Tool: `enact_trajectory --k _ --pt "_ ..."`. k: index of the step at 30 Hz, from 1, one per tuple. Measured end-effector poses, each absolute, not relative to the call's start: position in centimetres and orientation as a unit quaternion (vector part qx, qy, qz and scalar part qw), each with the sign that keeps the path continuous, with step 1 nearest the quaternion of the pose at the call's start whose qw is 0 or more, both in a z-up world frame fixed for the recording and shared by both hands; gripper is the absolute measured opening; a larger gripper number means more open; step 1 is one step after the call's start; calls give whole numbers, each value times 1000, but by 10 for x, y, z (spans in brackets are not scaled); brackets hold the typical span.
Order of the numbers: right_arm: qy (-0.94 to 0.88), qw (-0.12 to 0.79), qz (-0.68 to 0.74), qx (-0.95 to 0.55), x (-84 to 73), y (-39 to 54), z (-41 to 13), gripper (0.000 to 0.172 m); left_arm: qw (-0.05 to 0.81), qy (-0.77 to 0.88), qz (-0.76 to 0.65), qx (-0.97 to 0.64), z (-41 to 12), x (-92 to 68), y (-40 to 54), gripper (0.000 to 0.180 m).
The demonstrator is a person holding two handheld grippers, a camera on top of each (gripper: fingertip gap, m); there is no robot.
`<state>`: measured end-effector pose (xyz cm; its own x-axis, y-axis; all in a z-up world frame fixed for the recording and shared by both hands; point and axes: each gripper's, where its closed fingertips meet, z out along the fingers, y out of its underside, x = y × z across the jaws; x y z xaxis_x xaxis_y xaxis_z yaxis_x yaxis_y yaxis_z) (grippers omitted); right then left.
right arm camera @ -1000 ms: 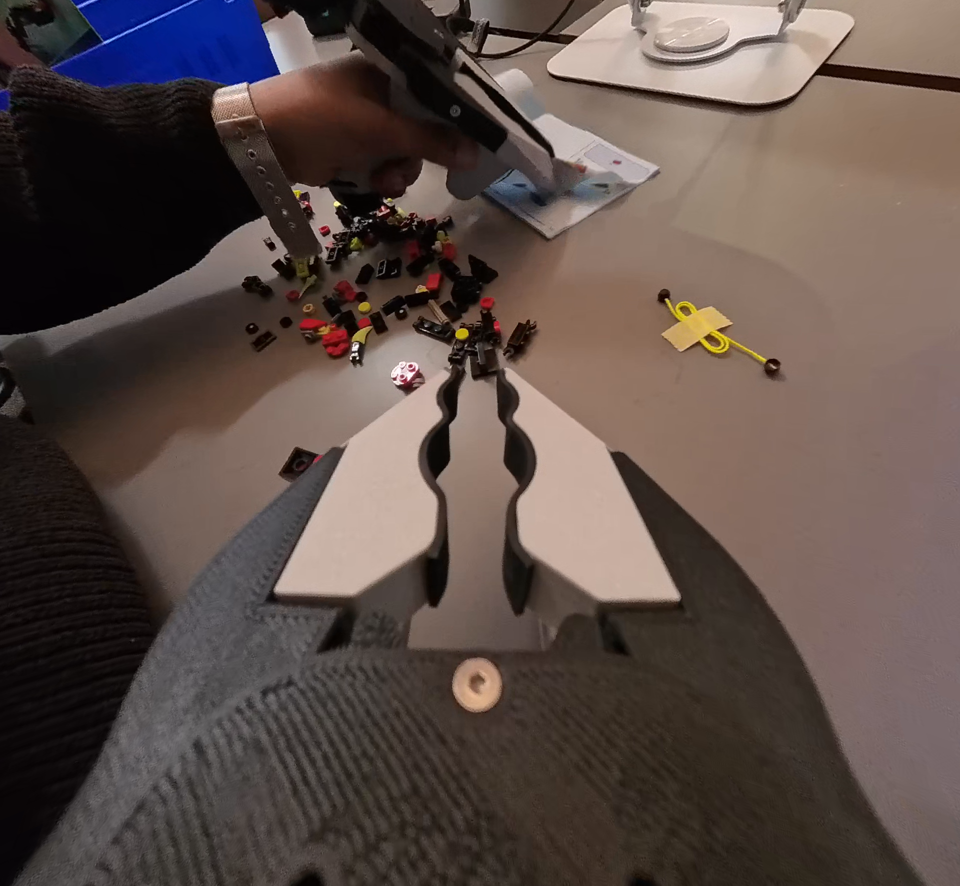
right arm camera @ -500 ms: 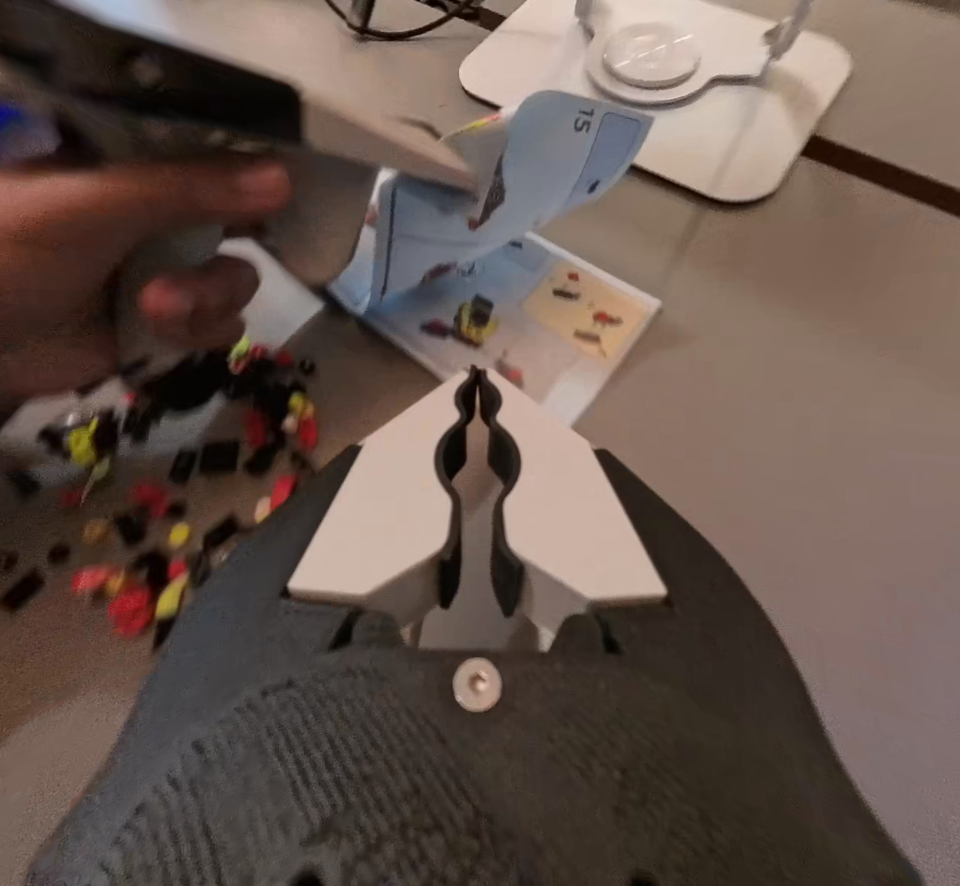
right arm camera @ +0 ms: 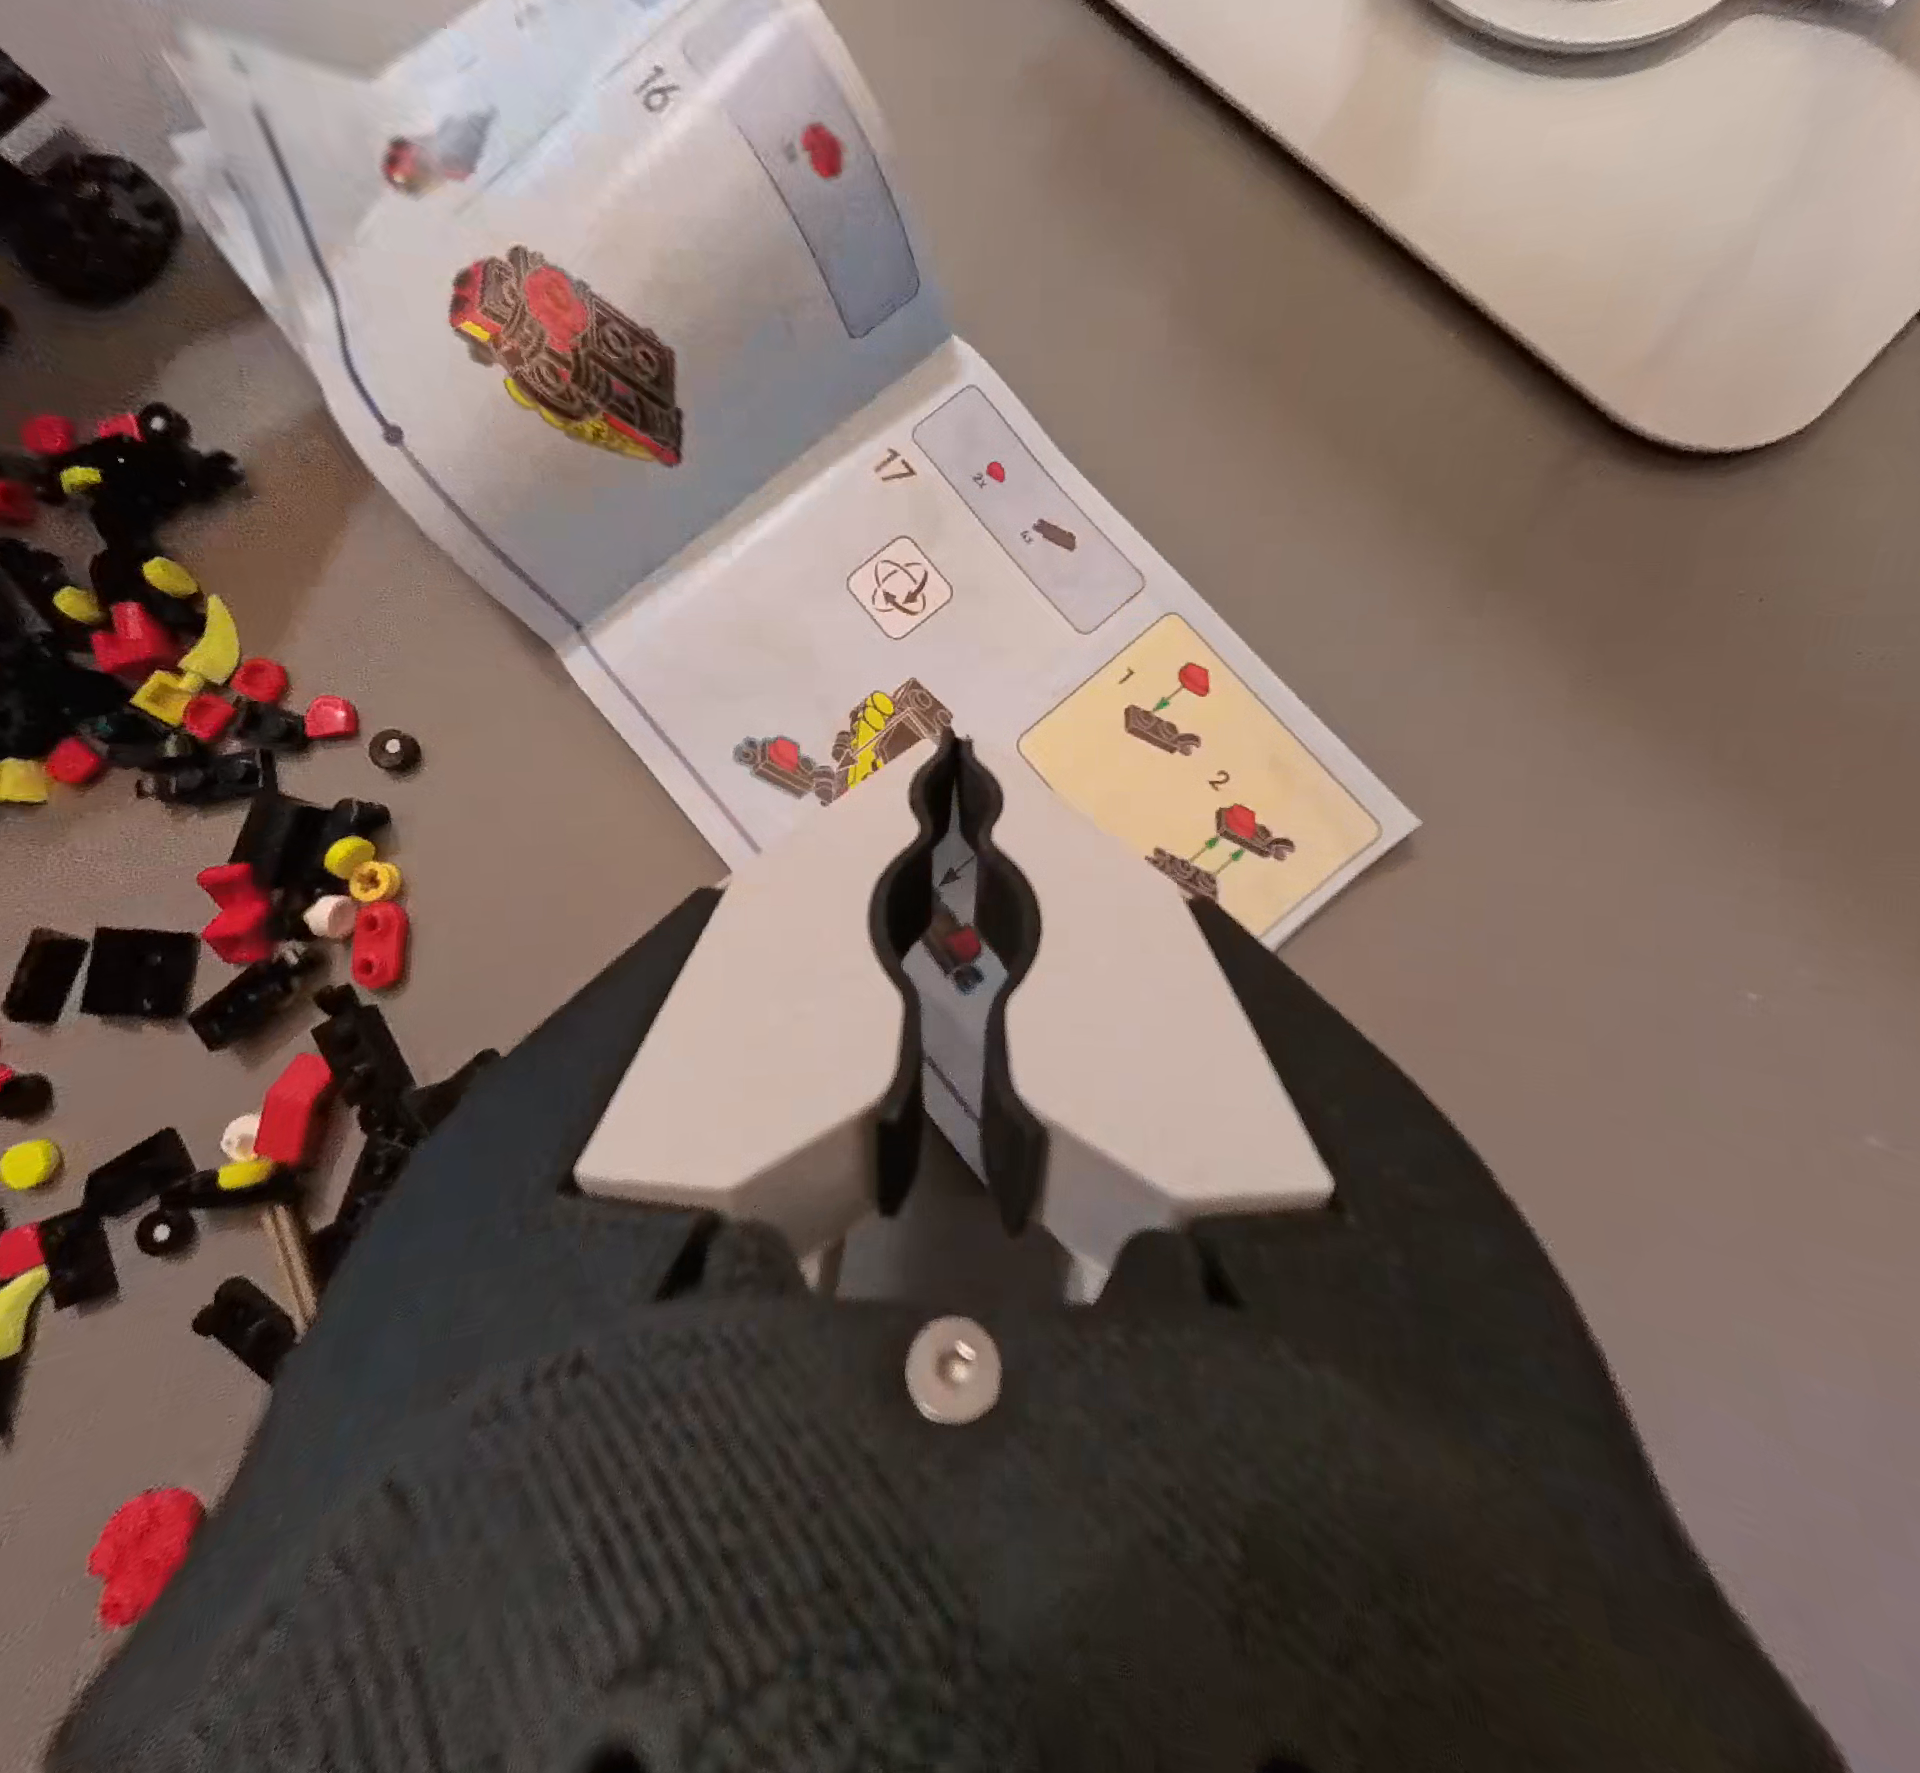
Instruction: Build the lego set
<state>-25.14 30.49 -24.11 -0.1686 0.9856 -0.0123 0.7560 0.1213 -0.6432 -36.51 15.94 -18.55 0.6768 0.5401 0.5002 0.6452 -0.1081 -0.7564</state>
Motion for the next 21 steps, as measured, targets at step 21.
enact_trajectory --k 21 --pt "-745 194 304 -562 -300 254 -241 0 392 -246 19 -886 -237 -328 175 0"
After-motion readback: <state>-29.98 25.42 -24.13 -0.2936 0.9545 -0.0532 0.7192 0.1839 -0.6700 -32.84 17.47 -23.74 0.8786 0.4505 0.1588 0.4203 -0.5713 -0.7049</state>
